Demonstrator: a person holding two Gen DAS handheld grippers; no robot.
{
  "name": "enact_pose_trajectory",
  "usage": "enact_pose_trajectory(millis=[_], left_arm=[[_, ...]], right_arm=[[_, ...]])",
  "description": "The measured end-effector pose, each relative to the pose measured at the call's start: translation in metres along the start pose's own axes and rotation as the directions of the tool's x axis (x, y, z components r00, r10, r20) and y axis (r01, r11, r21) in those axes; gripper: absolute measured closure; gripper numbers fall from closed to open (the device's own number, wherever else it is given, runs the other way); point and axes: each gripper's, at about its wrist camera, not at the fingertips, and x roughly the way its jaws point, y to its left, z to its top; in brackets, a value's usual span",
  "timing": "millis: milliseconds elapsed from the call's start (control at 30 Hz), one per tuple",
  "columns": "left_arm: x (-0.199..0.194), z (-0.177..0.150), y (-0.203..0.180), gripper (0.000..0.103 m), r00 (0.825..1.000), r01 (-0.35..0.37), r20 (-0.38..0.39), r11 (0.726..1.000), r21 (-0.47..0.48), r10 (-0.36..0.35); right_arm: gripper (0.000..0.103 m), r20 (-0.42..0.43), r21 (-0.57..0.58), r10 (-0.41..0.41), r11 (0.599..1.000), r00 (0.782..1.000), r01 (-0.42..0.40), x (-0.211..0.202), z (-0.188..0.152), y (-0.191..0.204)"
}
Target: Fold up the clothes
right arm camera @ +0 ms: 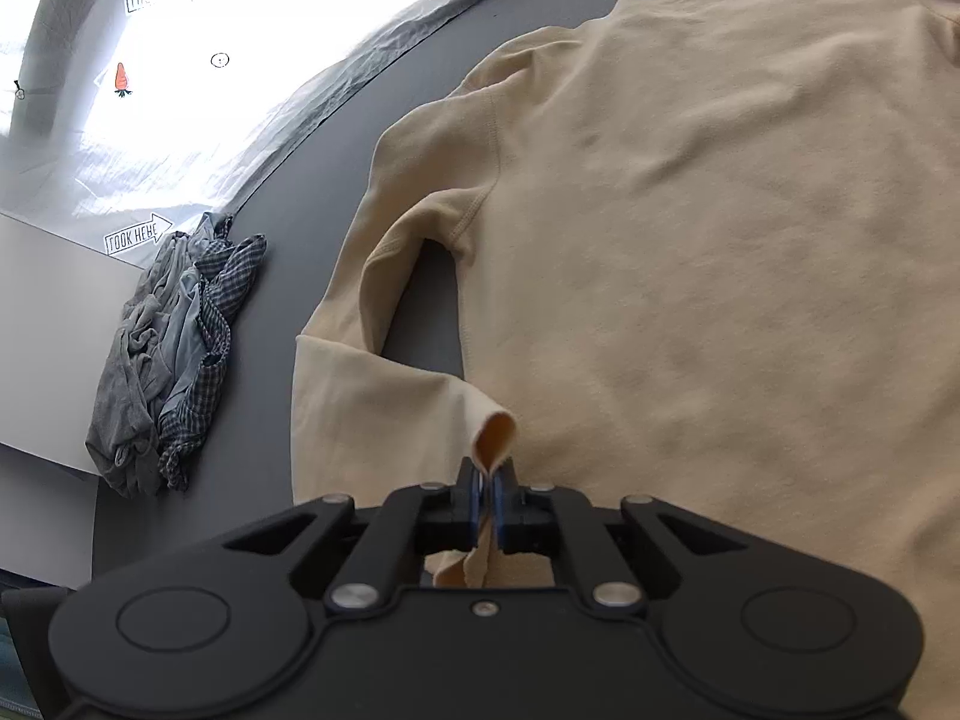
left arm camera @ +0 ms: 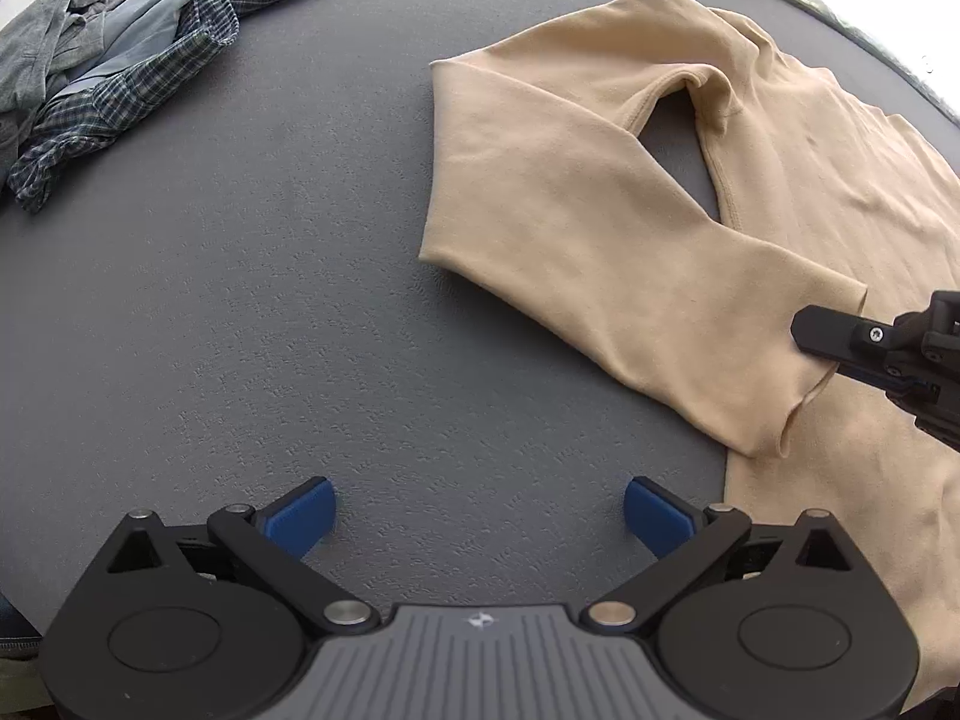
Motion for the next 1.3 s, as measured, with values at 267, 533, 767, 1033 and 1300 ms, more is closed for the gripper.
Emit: enact_pose_trajectory(millis=[267, 533, 767, 1033, 1300], left_arm=[[0.0, 0.0, -0.004, 0.0, 1.0, -0.003, -0.005, 1.0, 0.025, 0.003], [-0.001, 0.004, -0.01, 0.0, 0.999, -0.02, -0.028, 1.0, 0.003, 0.02], [-0.017, 0.002, -0.03, 0.0, 0.999, -0.043, -0.026, 0.993, -0.107, 0.041], [-0.046, -0.02, -0.111, 0.0, 0.994, -0.097, 0.037, 0.988, -0.122, 0.102], [-0.033, -0.038, -0.172, 0.0, 0.988, -0.153, 0.007, 0.975, -0.162, 0.156]], right_arm=[[0.101, 0.075, 0.086, 0.001, 0.996, 0.997, -0.008, -0.02, 0.012, -0.016], [0.101, 0.18, 0.12, -0.018, 0.993, 0.983, -0.004, -0.062, 0.038, -0.052], [0.101, 0.183, 0.114, -0.002, 0.993, 0.983, -0.019, -0.1, 0.076, -0.103], [0.101, 0.269, 0.118, -0.019, 0.993, 0.963, -0.013, -0.161, 0.117, -0.183], [0.101, 0.31, 0.155, -0.097, 0.987, 0.946, 0.05, -0.208, 0.142, -0.269]])
